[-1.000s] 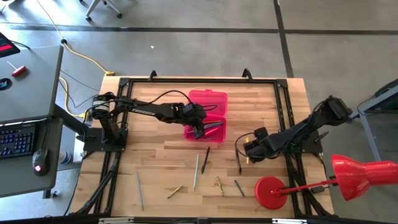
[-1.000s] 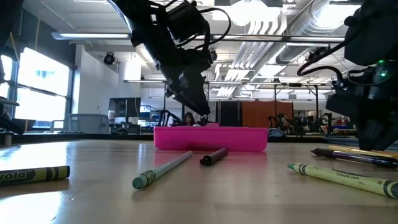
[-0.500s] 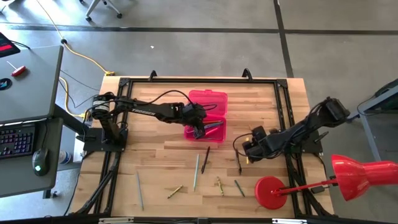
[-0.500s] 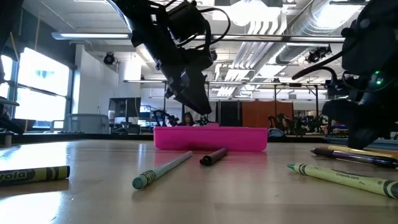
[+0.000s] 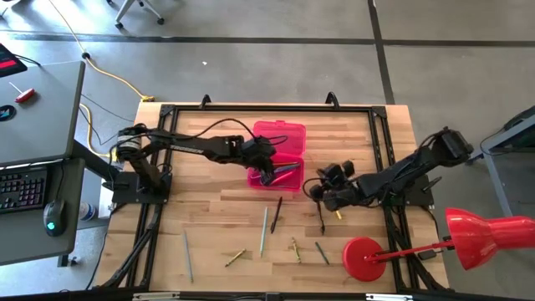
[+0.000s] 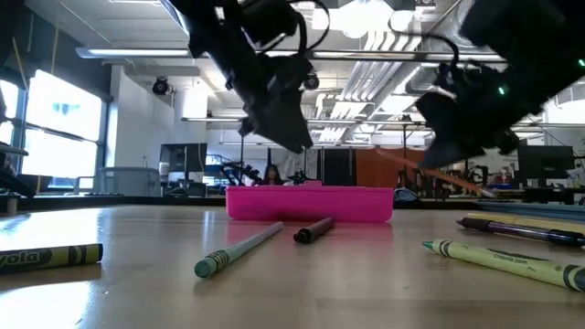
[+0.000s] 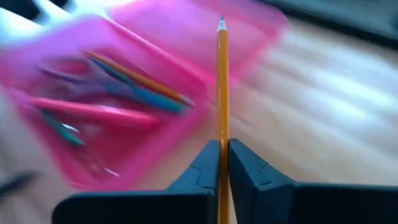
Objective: Pick & place school supplies into a supply box
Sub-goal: Put the yellow pencil into the pink supply box
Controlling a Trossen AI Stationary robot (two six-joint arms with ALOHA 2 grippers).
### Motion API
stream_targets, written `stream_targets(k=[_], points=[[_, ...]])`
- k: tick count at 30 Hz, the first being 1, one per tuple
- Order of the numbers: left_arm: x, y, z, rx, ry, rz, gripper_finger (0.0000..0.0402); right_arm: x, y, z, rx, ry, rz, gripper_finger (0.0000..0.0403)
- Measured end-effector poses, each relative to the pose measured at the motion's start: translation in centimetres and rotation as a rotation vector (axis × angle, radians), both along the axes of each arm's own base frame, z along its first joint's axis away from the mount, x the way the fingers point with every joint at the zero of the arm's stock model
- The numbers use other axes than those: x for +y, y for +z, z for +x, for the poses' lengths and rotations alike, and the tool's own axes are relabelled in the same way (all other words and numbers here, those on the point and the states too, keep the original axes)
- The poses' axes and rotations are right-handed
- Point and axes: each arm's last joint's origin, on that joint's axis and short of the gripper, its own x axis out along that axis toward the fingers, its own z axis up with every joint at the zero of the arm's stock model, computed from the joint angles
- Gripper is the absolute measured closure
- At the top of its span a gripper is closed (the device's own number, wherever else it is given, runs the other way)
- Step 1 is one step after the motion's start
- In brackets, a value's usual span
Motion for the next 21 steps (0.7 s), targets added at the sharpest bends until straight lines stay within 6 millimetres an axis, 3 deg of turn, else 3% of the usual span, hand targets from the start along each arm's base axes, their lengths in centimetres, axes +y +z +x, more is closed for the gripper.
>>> stream_targets(k=[5, 9, 16, 21], points=[[-0.8, 3.3, -1.8, -0.048, 0.005, 0.016, 0.0236, -0.3, 3.4, 1.8, -0.043, 0.265, -0.125, 0.0399], [-2.0, 5.9, -3.4, -0.083, 0.039, 0.089, 0.0236, -1.1, 4.6, 2.9, -0.049, 0.460, -0.197, 0.0401], [-4.2, 8.8, -5.5, -0.154, 0.095, 0.235, 0.0236, -4.5, 3.5, 4.4, -0.031, 0.529, -0.168, 0.0402], [-4.2, 9.7, -6.1, -0.177, 0.143, 0.284, 0.0236, -5.9, 2.7, 7.0, -0.047, 0.618, -0.130, 0.0402]])
